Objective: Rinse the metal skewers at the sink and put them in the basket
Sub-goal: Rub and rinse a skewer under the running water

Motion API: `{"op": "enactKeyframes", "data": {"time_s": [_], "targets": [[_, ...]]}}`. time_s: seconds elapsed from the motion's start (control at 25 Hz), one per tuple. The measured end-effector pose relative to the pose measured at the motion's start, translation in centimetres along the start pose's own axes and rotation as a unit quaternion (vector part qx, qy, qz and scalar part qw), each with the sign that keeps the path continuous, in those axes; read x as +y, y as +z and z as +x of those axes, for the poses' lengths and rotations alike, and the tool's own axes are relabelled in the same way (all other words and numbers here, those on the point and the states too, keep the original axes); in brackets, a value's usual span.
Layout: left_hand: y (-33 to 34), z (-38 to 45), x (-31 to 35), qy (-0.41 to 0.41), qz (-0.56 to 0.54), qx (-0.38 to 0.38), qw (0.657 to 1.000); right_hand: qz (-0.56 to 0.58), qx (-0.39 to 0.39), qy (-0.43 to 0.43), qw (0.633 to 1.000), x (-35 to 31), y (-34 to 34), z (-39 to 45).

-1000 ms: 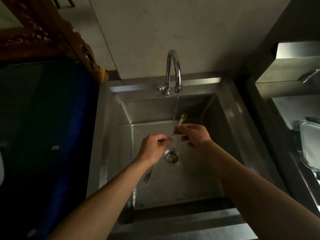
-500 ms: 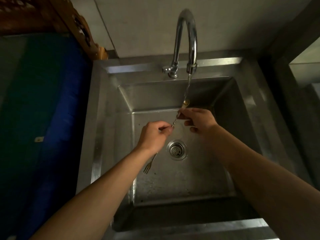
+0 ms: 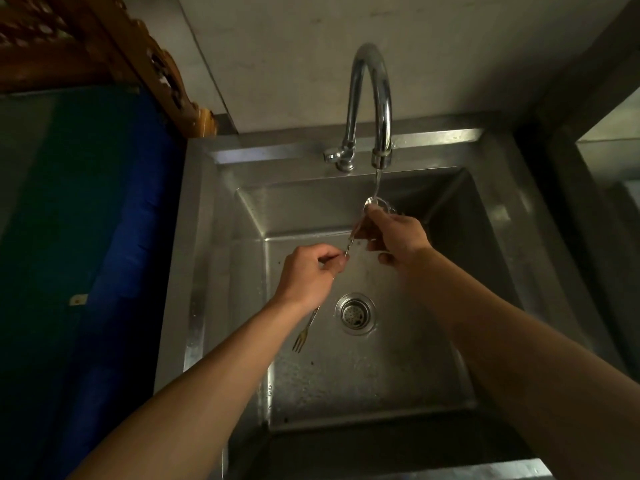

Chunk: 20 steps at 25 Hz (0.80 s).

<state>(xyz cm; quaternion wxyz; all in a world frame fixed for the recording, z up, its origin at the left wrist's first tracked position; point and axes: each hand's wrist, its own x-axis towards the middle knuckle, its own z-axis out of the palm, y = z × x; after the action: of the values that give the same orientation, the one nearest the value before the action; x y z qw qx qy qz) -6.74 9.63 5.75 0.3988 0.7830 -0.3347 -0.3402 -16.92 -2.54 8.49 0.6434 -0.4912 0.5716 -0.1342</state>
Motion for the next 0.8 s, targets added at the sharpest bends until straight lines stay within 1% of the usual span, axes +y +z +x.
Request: {"op": "enactKeyframes", "data": {"time_s": [0.08, 0.24, 0.36, 0.52, 0.64, 0.8], "targets": [[0.07, 0.12, 0.11, -0.001, -0.003, -0.002, 1.000, 0.004, 0.013, 0.003, 1.000, -0.12, -0.03, 0.10], [0.30, 0.17, 0.34, 0.000, -0.003, -0.011, 1.000, -0.018, -0.008, 0.000, 1.000, -0.07, -0.30, 0.21], [0.39, 0.13, 0.48, 0.007, 0.001, -0.015, 1.000, -0.006, 0.014, 0.008, 1.000, -0.23, -0.37, 0.25], [0.23, 0.09, 0.37, 0.006, 0.008, -0.008, 1.000, -0.004, -0.025, 0.012, 1.000, -0.09, -0.34, 0.12], [0.23, -0.03, 0.40, 0.010, 0.011, -0.010, 1.000, 0.006, -0.004, 0.018, 1.000, -0.27, -0.42, 0.00], [0.17, -0.03, 0.42, 0.011, 0.012, -0.002, 1.000, 0.007, -0.034, 0.013, 0.999, -0.40, -0.32, -0.22]]}}
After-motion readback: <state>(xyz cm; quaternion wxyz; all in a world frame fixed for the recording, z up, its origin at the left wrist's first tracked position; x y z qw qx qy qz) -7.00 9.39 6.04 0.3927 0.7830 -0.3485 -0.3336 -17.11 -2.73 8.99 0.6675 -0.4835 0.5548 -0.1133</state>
